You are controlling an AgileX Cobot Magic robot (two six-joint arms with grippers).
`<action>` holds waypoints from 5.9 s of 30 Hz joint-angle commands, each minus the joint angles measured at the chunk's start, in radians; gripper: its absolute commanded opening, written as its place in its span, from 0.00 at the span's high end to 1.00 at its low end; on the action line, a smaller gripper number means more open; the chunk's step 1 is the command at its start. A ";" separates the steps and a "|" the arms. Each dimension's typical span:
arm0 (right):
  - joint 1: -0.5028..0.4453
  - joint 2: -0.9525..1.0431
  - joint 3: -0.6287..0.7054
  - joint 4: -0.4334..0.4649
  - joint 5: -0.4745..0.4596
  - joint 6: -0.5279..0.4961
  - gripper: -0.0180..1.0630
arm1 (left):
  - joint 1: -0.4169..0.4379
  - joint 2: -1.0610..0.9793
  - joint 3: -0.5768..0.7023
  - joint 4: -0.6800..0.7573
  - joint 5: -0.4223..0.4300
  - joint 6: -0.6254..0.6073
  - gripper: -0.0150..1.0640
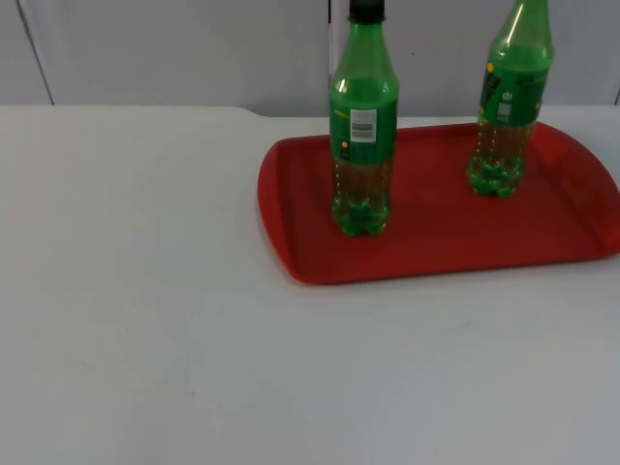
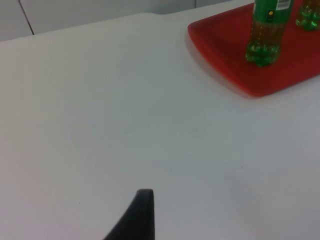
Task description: Place the bottle upright on the tray.
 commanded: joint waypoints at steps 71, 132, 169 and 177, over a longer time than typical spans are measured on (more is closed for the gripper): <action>0.178 -1.021 0.572 -0.233 0.449 0.297 0.01 | -0.006 -0.004 0.005 0.004 0.000 -0.004 0.01; 0.070 -1.021 0.572 -0.252 0.449 0.289 0.01 | -0.006 -0.004 0.005 0.048 0.000 -0.064 0.01; 0.073 -1.021 0.572 -0.254 0.449 0.289 0.01 | -0.005 -0.004 0.005 0.106 -0.002 -0.063 0.01; 0.073 -1.021 0.572 -0.254 0.449 0.289 0.01 | 0.023 -0.004 0.005 0.109 -0.002 -0.063 0.01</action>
